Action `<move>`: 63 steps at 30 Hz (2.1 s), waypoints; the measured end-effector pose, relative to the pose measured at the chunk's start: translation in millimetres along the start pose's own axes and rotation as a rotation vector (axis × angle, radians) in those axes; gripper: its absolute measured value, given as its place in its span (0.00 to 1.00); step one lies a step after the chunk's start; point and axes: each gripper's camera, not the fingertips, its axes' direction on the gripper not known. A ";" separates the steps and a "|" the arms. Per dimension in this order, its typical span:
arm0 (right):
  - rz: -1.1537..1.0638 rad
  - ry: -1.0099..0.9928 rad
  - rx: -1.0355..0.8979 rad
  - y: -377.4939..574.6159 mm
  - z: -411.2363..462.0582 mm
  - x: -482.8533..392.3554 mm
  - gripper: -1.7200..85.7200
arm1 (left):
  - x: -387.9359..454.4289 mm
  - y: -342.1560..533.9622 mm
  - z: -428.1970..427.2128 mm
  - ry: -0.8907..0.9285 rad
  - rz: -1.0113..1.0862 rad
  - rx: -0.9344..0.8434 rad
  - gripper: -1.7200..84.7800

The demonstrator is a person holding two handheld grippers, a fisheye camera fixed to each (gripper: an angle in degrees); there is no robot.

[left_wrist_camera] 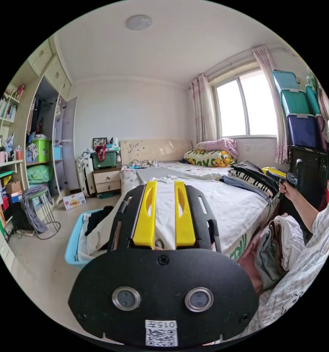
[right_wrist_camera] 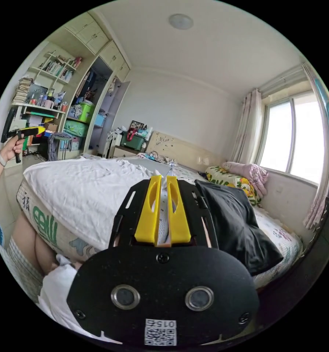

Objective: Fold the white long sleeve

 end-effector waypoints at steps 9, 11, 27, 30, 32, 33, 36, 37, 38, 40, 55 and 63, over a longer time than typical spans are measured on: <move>0.078 -0.265 -0.243 -109.6 175.0 -13.0 0.07 | -55.5 -181.1 265.1 0.125 -0.074 -0.158 0.11; 0.119 -0.229 -0.327 -125.9 221.2 -12.7 0.07 | -79.5 -188.4 334.2 0.072 -0.120 -0.258 0.11; -0.085 -0.045 -0.849 -199.9 503.8 -56.3 0.01 | -154.9 -123.3 613.5 -0.257 -0.085 -0.730 0.13; -0.097 -0.024 -0.847 -210.1 516.0 -56.8 0.01 | -164.4 -125.8 637.4 -0.208 -0.102 -0.725 0.12; -0.132 0.008 -0.845 -215.5 519.7 -63.1 0.01 | -179.7 -125.7 653.2 -0.185 -0.151 -0.730 0.12; -0.162 0.037 -0.842 -218.6 522.0 -68.6 0.01 | -190.7 -124.5 665.4 -0.175 -0.189 -0.739 0.12; -0.252 0.119 -0.829 -224.9 527.2 -83.0 0.01 | -201.8 -125.9 695.1 -0.142 -0.223 -0.744 0.12; -0.279 0.128 -0.820 -227.7 527.2 -85.3 0.01 | -198.2 -130.9 699.5 -0.124 -0.205 -0.711 0.12; -0.283 0.125 -0.814 -229.7 526.3 -84.3 0.01 | -196.0 -134.1 699.3 -0.118 -0.197 -0.685 0.12; -0.212 0.044 -0.800 -245.5 517.2 -61.1 0.01 | -181.6 -151.3 687.5 -0.081 -0.142 -0.547 0.12; 0.296 0.319 -0.959 -292.4 502.6 218.9 0.17 | 7.1 -180.2 865.5 0.577 0.364 -0.698 0.13; 0.675 0.096 -1.261 -183.2 579.8 316.8 0.18 | 21.2 -180.1 909.1 0.574 0.370 -0.696 0.14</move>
